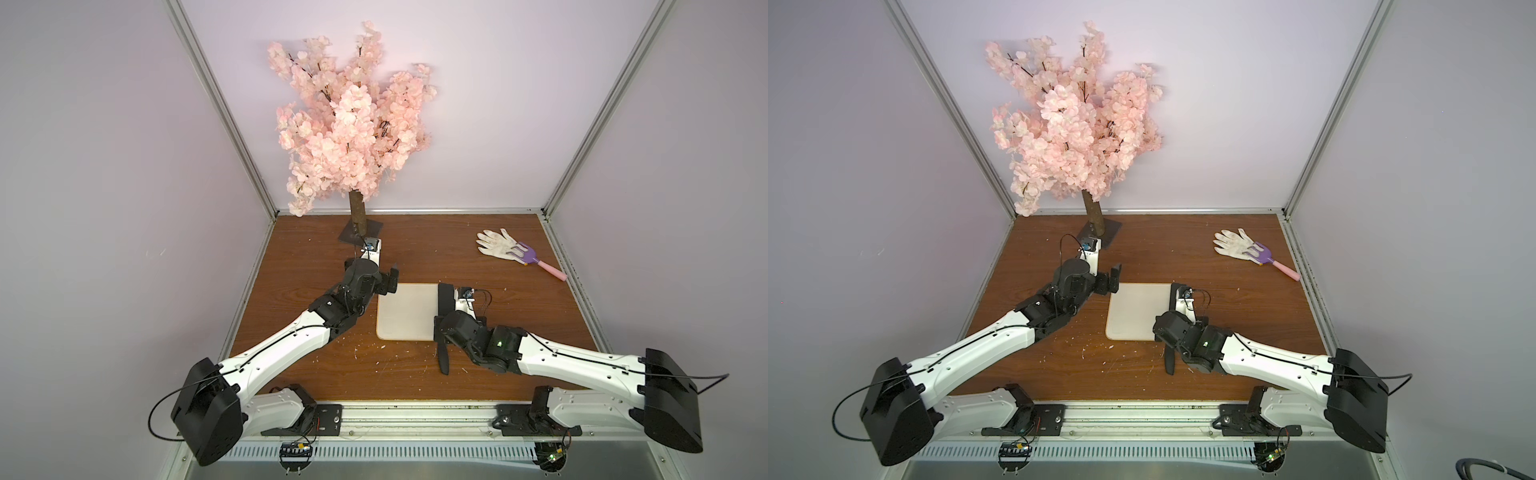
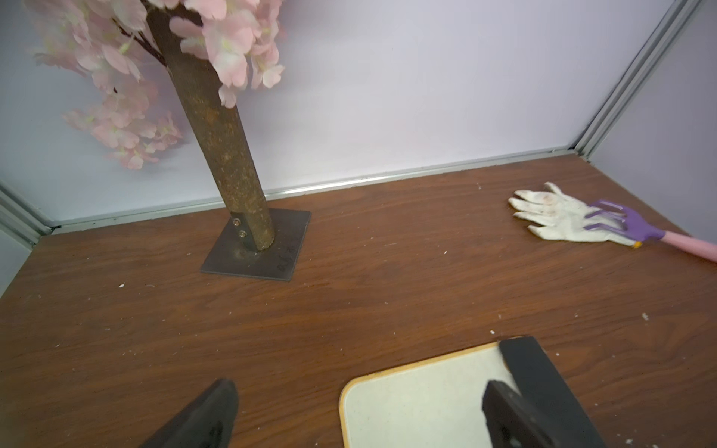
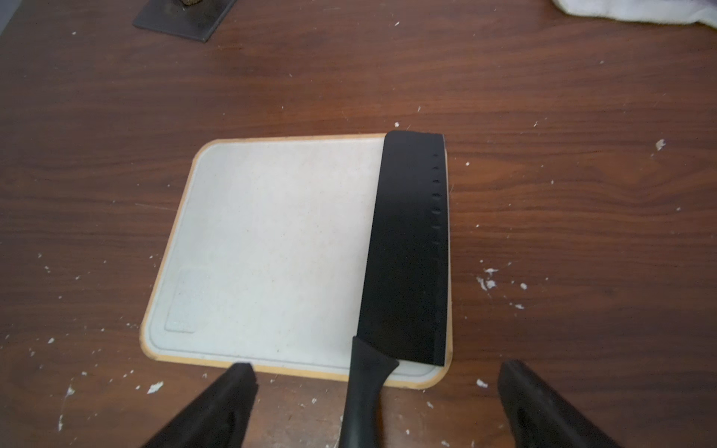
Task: Align the knife with the edge of the cutting board
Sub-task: Adjust the knife at the edge of the cutting board, then reset both arms
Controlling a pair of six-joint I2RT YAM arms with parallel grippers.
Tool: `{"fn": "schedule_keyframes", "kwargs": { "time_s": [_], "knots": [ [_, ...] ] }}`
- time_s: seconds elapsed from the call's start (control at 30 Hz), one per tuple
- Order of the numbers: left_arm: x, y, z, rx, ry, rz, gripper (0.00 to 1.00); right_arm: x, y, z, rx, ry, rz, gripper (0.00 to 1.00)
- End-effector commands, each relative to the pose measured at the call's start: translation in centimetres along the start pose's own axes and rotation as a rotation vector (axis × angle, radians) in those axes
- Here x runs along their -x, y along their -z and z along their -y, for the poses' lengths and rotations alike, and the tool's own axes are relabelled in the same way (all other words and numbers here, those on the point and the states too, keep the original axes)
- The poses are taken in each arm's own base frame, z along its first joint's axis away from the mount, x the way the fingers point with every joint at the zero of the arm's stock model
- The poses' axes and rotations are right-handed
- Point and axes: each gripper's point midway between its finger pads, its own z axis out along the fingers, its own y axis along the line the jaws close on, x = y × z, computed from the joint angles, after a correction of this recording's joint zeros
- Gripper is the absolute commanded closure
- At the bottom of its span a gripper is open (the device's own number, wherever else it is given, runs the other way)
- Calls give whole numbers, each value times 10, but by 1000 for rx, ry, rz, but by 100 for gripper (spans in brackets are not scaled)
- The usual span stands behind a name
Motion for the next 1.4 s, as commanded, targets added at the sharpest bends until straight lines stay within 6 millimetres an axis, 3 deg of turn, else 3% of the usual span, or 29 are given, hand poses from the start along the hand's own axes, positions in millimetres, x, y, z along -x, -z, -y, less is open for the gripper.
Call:
{"fn": "schedule_keyframes", "kwargs": {
  "time_s": [0.0, 0.47, 0.97, 1.37],
  "knots": [
    [9, -1, -11, 52, 25, 5, 1, 19, 2, 2, 16, 40, 31, 1],
    [-3, -20, -52, 164, 92, -37, 0, 67, -10, 37, -27, 69, 61, 1],
    [-15, -33, -103, 201, 246, -47, 0, 122, -22, 93, -120, 16, 122, 1],
    [-30, -42, -137, 239, 333, -58, 0, 133, -45, 141, -216, -52, 163, 1]
  ]
}}
